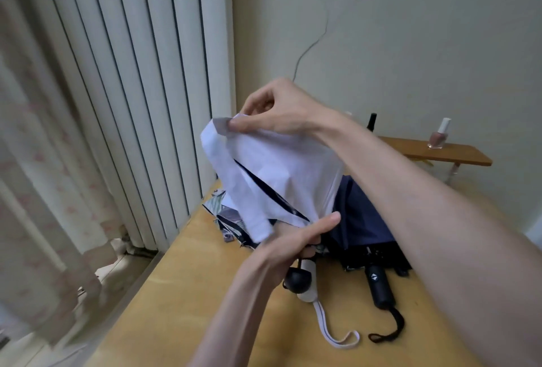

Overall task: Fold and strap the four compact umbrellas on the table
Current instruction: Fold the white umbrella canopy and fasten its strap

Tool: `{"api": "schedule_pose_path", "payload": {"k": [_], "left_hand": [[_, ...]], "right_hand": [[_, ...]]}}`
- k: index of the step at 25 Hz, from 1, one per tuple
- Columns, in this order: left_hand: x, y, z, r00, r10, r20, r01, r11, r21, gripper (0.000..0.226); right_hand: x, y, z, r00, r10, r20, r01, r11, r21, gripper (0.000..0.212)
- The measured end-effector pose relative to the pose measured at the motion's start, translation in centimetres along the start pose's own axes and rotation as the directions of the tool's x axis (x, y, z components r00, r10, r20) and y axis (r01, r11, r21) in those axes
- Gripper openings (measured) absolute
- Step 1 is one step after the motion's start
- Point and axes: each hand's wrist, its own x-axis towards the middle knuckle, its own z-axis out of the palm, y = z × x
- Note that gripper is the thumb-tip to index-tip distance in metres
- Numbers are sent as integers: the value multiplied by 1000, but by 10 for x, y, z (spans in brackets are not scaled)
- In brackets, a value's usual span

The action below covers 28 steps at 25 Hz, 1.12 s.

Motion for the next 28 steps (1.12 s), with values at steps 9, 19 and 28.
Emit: {"api": "schedule_pose_path", "payload": {"k": [9, 19, 28], "left_hand": [[-1, 9, 16, 998, 53, 25, -46, 974, -221, 41], [-2, -5, 13, 999, -14, -43, 13, 999, -34, 40], [-2, 2, 16, 995, -15, -103, 4, 993, -114, 49]], "right_hand": [[31, 37, 34, 997, 63, 37, -38, 884, -466, 20], [7, 26, -3, 990, -14, 138, 0, 994, 106, 25], [9, 15, 23, 962, -24, 273, 28, 1000, -13, 18]]}}
